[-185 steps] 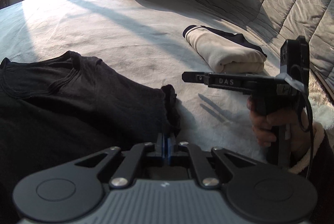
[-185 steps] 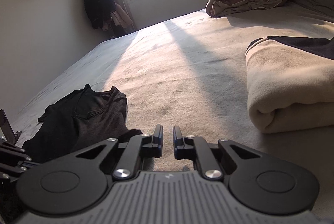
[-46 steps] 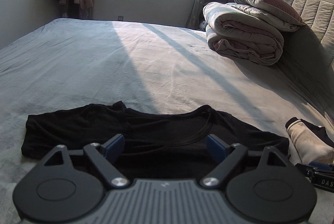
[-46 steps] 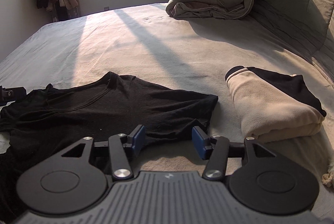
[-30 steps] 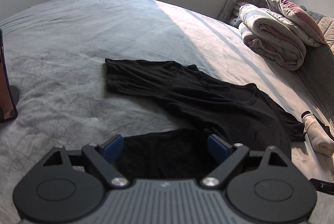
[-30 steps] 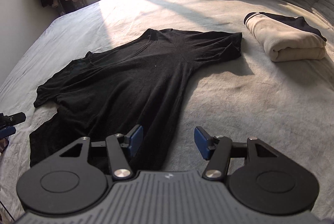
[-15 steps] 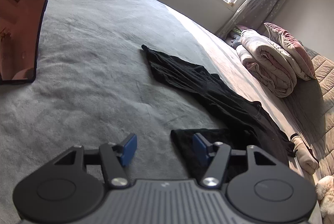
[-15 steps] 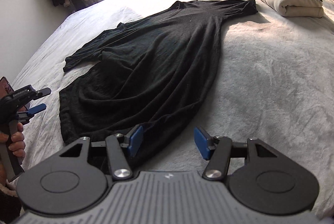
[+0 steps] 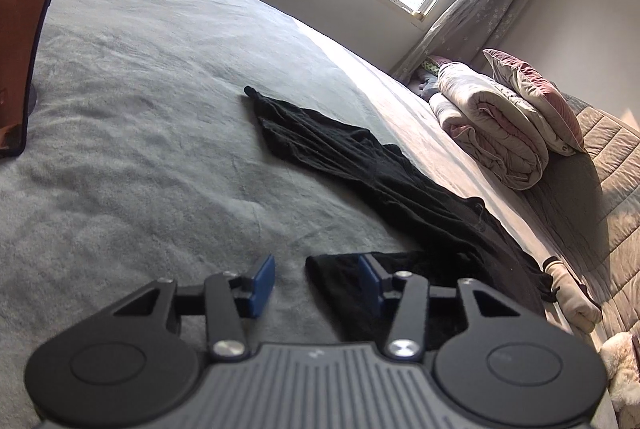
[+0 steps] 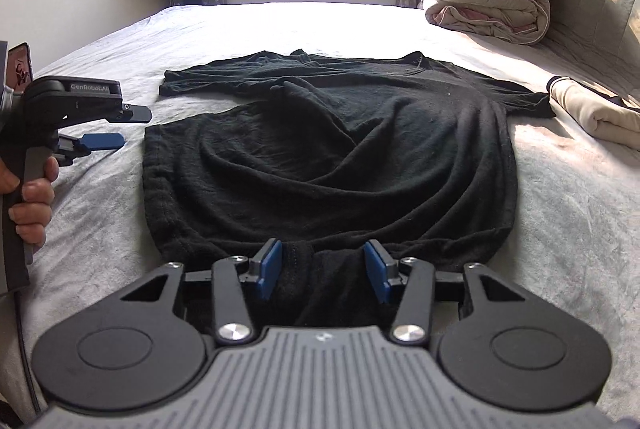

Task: Fold clothes
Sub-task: 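Grasp the T-shirt hem edge with both grippers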

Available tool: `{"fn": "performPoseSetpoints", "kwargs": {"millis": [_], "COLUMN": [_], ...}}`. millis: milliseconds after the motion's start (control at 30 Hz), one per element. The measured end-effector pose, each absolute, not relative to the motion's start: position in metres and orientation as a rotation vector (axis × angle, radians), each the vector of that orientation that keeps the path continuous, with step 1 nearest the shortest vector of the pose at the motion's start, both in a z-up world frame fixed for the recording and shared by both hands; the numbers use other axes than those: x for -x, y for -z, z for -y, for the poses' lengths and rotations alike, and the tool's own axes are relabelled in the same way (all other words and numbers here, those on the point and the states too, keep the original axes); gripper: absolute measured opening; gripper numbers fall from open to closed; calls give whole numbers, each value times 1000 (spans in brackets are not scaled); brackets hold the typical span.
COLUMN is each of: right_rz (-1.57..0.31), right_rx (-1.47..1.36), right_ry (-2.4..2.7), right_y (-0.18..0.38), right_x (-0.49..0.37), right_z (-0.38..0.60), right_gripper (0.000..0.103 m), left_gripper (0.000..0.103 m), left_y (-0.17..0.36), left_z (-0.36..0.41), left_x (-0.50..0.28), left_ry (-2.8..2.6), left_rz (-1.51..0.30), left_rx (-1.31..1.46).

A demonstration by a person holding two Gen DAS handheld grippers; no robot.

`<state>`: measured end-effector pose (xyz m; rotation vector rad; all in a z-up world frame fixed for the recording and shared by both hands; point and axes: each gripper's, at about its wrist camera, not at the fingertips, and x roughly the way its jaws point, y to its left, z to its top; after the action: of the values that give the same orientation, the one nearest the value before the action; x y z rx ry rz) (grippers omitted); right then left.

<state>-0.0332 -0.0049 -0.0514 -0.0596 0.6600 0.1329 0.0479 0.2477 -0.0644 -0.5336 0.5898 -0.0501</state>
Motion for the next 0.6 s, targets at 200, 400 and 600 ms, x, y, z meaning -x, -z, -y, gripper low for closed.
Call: {"fn": "performPoseSetpoints", "kwargs": {"millis": [200, 400, 600], "right_rz": [-640, -612, -610], "right_rx": [28, -65, -180], "right_ry": [-106, -48, -16], "right_y": [45, 24, -1], "right_x": [44, 66, 87], "right_z": [26, 69, 130], "right_gripper": [7, 5, 4], "left_gripper": [1, 0, 0], "left_y": [69, 61, 26], "left_z": [-229, -220, -209], "left_x": [-51, -31, 3], "left_ry": [11, -91, -189], "left_rz": [-649, -698, -751], "left_rx": [496, 564, 505]}}
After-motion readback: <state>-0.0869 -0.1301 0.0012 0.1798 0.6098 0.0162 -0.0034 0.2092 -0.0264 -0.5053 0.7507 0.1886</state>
